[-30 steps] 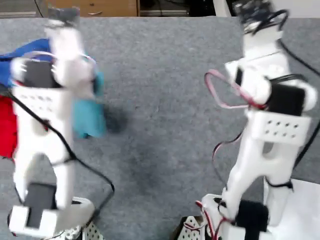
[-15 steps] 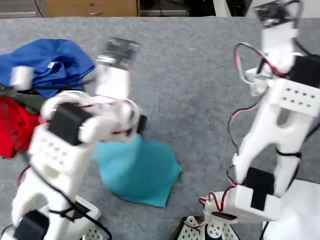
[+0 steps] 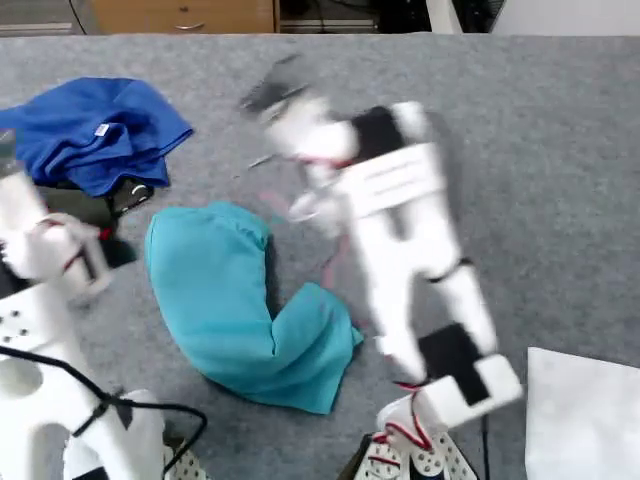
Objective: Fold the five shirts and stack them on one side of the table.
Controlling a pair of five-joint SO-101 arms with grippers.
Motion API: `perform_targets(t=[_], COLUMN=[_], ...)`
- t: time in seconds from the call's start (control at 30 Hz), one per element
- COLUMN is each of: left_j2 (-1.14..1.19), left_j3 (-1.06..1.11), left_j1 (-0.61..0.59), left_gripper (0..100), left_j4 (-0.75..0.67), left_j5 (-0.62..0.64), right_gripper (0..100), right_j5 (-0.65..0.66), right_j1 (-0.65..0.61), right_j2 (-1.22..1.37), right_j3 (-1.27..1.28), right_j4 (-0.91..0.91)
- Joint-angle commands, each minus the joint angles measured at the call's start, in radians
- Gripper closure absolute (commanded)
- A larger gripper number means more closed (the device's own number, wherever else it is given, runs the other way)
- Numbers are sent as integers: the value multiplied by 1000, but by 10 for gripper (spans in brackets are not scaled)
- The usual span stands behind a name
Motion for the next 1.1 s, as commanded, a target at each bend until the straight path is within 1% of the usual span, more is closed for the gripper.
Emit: perform_targets(t=[0.0,0.1,0.17,0.27,0.33,0.5,0.57,0.63,0.77,0.8,0.93,1.07], left_j2=[-21,-21,-21,-21,-21,-22,-22,-22,-22,-22,-22,-22], left_j3=[52,104,146,198,210,213,213,213,213,213,213,215], left_j1=[-196,-305,-358,-413,-433,-453,-446,-443,-442,-442,-440,-399], left_gripper=[668,668,668,668,668,668,668,668,668,668,668,668], left_j4=[-8,-74,-124,-186,-196,-198,-198,-198,-203,-203,-203,-198], left_j5=[-98,-115,-115,-115,-115,-115,-115,-115,-115,-115,-115,-115], right_gripper=[666,666,666,666,666,667,694,765,945,973,977,976], right_j5=[8,8,3,2,2,0,3,6,0,5,2,6], right_j1=[-150,-223,-259,-272,-262,-166,-133,-107,-42,-28,44,160], right_j2=[94,213,306,476,588,797,858,906,924,918,863,766], right_j3=[-5,-58,-113,-206,-285,-519,-624,-723,-780,-783,-782,-776], right_j4=[-57,-91,-101,-123,-115,-60,-8,58,64,63,63,63])
